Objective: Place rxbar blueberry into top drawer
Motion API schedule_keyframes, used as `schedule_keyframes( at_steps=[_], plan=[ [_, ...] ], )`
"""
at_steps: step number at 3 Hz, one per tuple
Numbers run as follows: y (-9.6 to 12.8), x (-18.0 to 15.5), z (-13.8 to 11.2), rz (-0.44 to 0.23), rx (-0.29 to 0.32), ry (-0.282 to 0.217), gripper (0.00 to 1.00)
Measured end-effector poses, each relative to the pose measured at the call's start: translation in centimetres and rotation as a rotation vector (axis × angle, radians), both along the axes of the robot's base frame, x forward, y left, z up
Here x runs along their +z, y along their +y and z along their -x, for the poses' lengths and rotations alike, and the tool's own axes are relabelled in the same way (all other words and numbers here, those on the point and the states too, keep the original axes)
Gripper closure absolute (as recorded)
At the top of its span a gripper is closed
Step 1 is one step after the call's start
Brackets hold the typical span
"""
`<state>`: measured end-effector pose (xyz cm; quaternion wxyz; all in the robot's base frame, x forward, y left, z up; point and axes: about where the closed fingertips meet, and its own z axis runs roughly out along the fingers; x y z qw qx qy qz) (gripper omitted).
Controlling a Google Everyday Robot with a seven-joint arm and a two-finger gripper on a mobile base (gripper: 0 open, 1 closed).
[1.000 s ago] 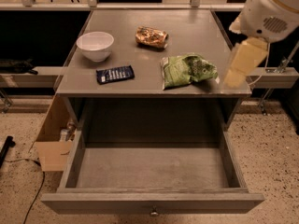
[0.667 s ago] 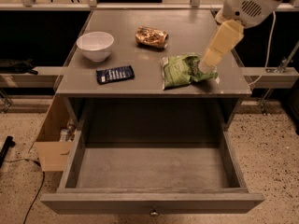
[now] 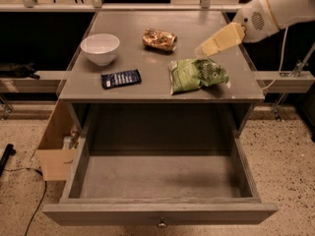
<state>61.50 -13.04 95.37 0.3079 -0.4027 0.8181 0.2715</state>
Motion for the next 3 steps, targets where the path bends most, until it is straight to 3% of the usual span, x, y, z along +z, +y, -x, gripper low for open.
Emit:
schedule_keyframes(
  at_steps=[1, 2, 3],
  plan=[
    [0.3, 0.3, 0.2, -0.043, 0.003, 0.009, 0.00],
    [1.3, -0.3, -0.5, 0.001, 0.006, -0.004, 0.00],
    [4.4, -0.6, -2.1, 0.076, 0.030, -0.050, 0.00]
  ],
)
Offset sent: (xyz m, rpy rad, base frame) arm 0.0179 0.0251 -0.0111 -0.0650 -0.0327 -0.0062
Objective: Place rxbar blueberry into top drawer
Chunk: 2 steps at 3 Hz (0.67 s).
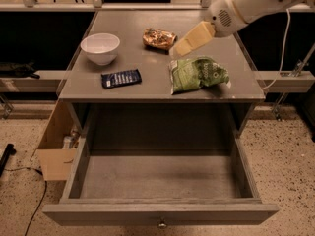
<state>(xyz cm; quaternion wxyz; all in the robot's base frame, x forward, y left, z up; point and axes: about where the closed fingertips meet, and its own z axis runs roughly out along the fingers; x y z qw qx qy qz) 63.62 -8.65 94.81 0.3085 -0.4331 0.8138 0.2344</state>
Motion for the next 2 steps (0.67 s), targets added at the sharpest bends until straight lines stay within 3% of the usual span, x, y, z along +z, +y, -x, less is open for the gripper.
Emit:
schedule_keyframes(
  at_steps=[2],
  plan=[
    [7.3, -1.9, -3.0, 0.177, 0.107, -0.126, 0.00]
  ],
)
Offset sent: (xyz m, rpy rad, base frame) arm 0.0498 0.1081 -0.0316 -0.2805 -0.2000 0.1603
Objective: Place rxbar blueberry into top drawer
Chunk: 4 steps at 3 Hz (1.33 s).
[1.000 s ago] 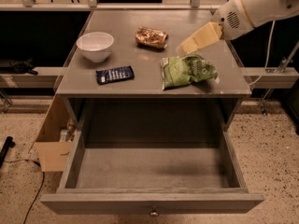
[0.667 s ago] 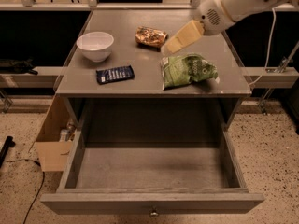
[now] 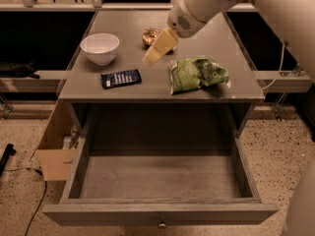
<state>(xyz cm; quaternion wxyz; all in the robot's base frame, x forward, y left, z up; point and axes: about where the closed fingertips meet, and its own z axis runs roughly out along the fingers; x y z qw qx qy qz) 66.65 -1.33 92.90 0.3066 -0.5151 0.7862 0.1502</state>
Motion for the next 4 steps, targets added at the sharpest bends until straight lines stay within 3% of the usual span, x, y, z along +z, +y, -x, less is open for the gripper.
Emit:
schedule_keyframes(
  at_steps=[2, 4],
  plan=[
    [0.0, -0.5, -0.4, 0.024, -0.009, -0.013, 0.00],
    [1.9, -2.2, -2.0, 0.052, 0.020, -0.008, 0.00]
  ],
)
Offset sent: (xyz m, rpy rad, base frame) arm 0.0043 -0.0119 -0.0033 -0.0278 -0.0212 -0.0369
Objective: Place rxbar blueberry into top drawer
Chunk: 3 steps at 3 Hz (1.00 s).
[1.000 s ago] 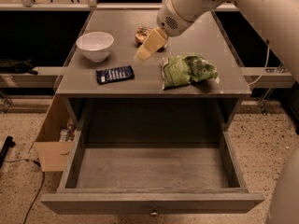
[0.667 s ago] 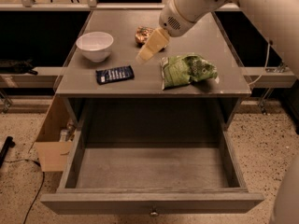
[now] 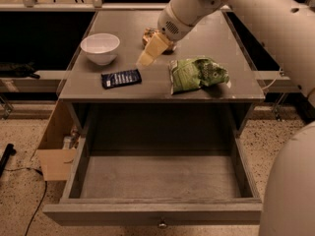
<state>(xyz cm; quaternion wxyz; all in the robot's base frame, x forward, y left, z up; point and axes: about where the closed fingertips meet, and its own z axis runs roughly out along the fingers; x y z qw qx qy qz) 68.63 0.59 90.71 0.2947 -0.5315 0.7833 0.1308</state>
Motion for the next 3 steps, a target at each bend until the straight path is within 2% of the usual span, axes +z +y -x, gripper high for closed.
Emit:
schedule_keyframes(
  at_steps=[2, 3],
  plan=[
    [2.1, -3.1, 0.2, 0.029, 0.025, 0.042, 0.00],
    [4.4, -5.0, 0.6, 0.057, 0.062, 0.065, 0.00]
  ],
)
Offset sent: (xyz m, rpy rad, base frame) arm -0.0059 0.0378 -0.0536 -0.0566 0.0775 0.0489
